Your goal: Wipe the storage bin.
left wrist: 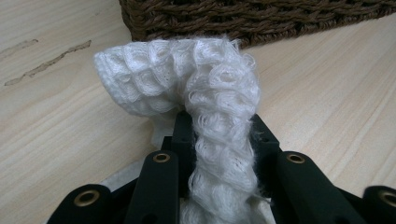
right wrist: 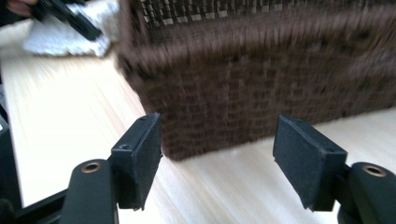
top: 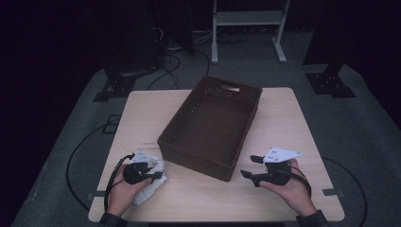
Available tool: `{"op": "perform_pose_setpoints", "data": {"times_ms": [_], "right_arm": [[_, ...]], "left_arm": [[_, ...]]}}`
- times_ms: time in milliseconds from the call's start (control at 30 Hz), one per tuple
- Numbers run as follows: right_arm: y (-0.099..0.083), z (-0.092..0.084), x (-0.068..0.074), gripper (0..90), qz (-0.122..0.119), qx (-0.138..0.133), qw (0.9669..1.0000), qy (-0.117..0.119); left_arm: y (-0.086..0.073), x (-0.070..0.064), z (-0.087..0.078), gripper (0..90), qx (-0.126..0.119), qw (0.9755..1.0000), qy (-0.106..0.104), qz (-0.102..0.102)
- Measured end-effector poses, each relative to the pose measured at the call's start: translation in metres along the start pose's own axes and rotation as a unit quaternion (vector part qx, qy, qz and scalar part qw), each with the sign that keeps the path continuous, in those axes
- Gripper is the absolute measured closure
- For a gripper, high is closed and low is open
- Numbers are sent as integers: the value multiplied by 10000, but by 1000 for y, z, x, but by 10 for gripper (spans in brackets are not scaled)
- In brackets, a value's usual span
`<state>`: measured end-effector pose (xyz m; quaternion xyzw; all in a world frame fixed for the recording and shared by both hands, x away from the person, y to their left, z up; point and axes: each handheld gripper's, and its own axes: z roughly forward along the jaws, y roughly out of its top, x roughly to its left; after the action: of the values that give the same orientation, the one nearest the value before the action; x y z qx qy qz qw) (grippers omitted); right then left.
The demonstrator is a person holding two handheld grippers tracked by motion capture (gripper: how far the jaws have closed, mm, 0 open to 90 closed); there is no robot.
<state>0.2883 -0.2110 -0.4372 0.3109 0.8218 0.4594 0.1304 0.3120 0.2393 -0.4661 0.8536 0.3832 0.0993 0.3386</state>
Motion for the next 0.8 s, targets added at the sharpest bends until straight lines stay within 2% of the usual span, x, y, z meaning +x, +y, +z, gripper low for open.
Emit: {"op": "perform_pose_setpoints", "data": {"times_ms": [200,367,533,700,800], "right_arm": [[-16,24,1,296,116,363,9993,9],[-22,44,10,289,54,680,9977,56],[-24,59,19,286,-38,828,9966,4],[-26,73,25,263,-161,1016,9945,-185],[-26,76,27,258,-187,955,9948,-296]], "left_arm": [[-1,1,2,679,105,9999,-18,-29],[-2,0,5,657,149,9999,-20,-23],[-3,1,7,615,154,9998,-63,-80],[-4,1,8,554,142,9998,-129,-87],[-4,1,8,540,143,9998,-135,-72]]}}
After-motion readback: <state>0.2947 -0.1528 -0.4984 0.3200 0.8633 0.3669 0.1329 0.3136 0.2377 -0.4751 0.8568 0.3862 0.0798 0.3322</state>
